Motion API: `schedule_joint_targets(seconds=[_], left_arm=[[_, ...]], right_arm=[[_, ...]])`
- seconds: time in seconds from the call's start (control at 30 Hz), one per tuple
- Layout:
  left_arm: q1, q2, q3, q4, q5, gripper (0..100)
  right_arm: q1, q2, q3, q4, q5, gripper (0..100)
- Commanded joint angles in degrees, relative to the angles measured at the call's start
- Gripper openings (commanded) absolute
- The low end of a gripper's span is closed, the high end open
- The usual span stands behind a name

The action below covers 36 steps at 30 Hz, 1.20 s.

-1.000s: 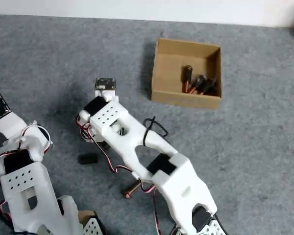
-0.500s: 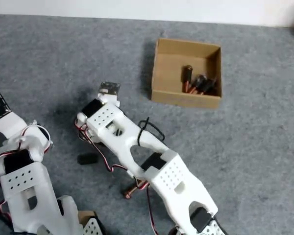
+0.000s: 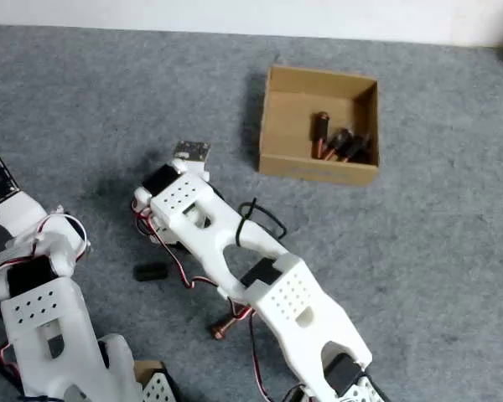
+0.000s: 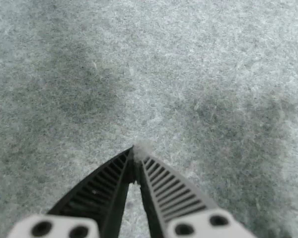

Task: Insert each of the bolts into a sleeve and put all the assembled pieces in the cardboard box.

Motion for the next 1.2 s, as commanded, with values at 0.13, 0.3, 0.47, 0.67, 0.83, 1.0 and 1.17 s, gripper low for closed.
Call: schedule_joint_targets(seconds=[0.13, 0.3, 0.47, 0.67, 0.83, 1.0, 1.17], left_arm=[[4.8, -0.3, 0.5, -1.0, -0.3, 1], [10.2, -0.3, 0.7, -0.9, -0.3, 1], [18.9, -0.4, 0.7, -0.7, 0.0, 1], [32.7, -0.4, 0.0, 5.3, 9.1, 1], [43.8, 0.2, -0.9, 7.2, 23.8, 1], [51.3, 1.0, -1.0, 7.0, 30.7, 1], [52.2, 5.8, -0.6, 1.7, 31.2, 3]], right_arm=[[2.4, -9.0, -12.5, 10.6, 12.7, 0.5], [7.3, -17.0, -13.8, 10.7, 17.9, 0.5], [12.9, -29.0, -9.4, 10.8, 21.4, 0.5], [20.7, -44.5, 5.8, 10.6, 22.1, 0.5], [25.9, -53.8, 18.6, 10.5, 25.1, 0.5], [29.8, -58.8, 30.7, 10.4, 31.0, 0.5], [35.3, -62.9, 37.7, 6.5, 31.0, 0.5]])
